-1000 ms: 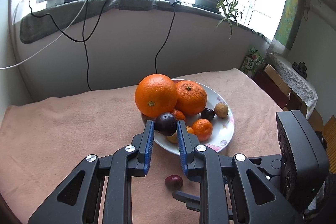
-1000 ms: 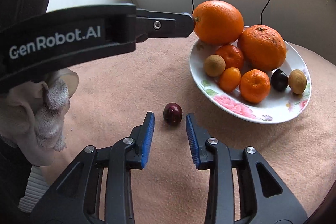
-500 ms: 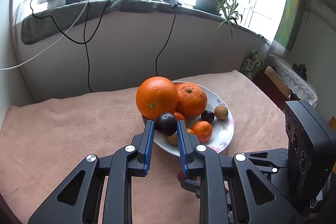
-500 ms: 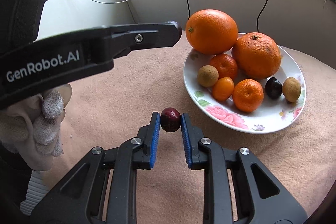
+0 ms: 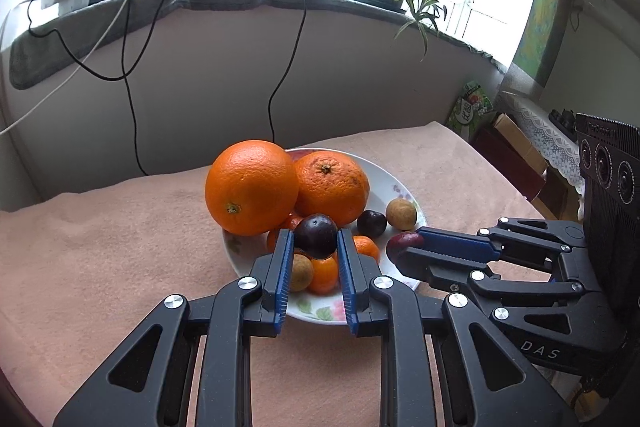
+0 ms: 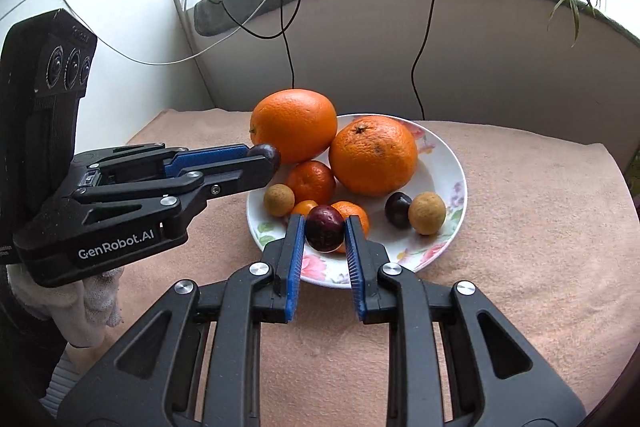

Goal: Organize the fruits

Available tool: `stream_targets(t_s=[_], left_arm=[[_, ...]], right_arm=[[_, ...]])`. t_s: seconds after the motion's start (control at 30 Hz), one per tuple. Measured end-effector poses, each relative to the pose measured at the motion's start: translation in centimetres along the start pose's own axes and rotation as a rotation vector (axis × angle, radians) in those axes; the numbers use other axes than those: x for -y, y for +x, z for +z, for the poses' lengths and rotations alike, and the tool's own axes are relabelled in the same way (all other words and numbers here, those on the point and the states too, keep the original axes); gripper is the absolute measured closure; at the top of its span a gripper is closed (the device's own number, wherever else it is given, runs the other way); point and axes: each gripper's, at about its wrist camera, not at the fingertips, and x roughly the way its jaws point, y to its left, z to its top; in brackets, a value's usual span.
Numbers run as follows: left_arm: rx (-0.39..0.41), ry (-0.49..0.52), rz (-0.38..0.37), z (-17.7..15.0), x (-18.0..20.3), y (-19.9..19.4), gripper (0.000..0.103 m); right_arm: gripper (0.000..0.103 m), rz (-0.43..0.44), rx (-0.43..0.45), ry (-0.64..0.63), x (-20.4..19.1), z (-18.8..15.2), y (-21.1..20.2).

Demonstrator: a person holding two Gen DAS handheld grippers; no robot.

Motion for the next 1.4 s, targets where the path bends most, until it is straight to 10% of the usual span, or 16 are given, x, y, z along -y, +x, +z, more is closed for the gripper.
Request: stream_targets(t_s=[0.7,0.83,1.23,1.4], left_arm=[[-0.020,0.015,-0.005,0.4,1.2,1.6,0.081],[-0.016,0.014,0.000,0.4,1.2,1.5,0.072],[0.022,-0.001,0.033,-0.3,1.1,-1.1,0.071],[0.050,-0.002,0.062,-0.9,1.6,-2.9,0.049]], right_arm=[[0.081,-0.027,0.007,0.023,2.4,1.1,0.8],[0.059,-0.035,0.020,0.018,2.4,1.2,0.5],[0.050,-0.038,0.041,0.036,2.7,0.5,-1.8],[0.032,-0.044,0.069,0.045,2.4,0.0,-3.4]])
